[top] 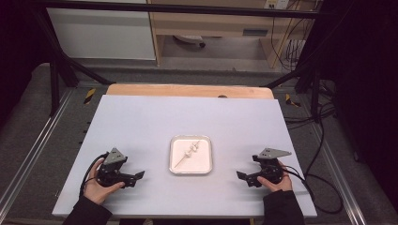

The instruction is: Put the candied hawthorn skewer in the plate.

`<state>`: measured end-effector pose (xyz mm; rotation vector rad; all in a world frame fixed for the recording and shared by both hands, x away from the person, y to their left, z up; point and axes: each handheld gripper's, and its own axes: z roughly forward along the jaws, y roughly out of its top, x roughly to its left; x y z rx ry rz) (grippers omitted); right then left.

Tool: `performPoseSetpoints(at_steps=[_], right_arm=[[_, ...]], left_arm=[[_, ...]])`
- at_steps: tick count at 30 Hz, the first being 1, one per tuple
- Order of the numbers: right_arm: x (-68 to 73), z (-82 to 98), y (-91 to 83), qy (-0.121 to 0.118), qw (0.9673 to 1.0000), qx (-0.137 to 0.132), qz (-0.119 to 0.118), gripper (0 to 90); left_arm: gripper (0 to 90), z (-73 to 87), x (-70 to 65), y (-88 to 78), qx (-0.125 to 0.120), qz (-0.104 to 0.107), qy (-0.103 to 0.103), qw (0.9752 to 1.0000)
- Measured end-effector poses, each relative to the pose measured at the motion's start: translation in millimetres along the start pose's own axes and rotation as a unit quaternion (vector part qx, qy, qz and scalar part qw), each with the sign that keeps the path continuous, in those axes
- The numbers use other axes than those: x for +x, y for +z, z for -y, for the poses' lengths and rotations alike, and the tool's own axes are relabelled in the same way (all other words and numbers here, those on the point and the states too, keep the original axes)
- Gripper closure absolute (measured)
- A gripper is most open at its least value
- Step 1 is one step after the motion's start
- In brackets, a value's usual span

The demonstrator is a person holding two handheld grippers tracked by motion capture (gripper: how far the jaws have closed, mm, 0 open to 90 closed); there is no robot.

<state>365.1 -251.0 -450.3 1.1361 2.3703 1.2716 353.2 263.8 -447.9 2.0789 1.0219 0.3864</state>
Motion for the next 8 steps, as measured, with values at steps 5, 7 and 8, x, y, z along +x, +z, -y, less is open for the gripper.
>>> performPoseSetpoints(at_steps=[5,7,8], right_arm=[[0.4,0.0,-0.4,0.001,1.0,0.0,-0.001,0.7],[0.3,0.3,0.0,-0.002,1.0,0.003,-0.001,0.7],[0.4,0.3,0.3,-0.001,1.0,0.004,-0.002,0.7]], left_arm=[[7.1,4.3,3.5,-1.3,-0.005,-0.001,-0.006,1.0],[7.1,4.4,3.5,-0.8,-0.003,-0.002,-0.004,1.0],[7.1,4.4,3.2,-0.5,-0.003,-0.002,-0.004,1.0]])
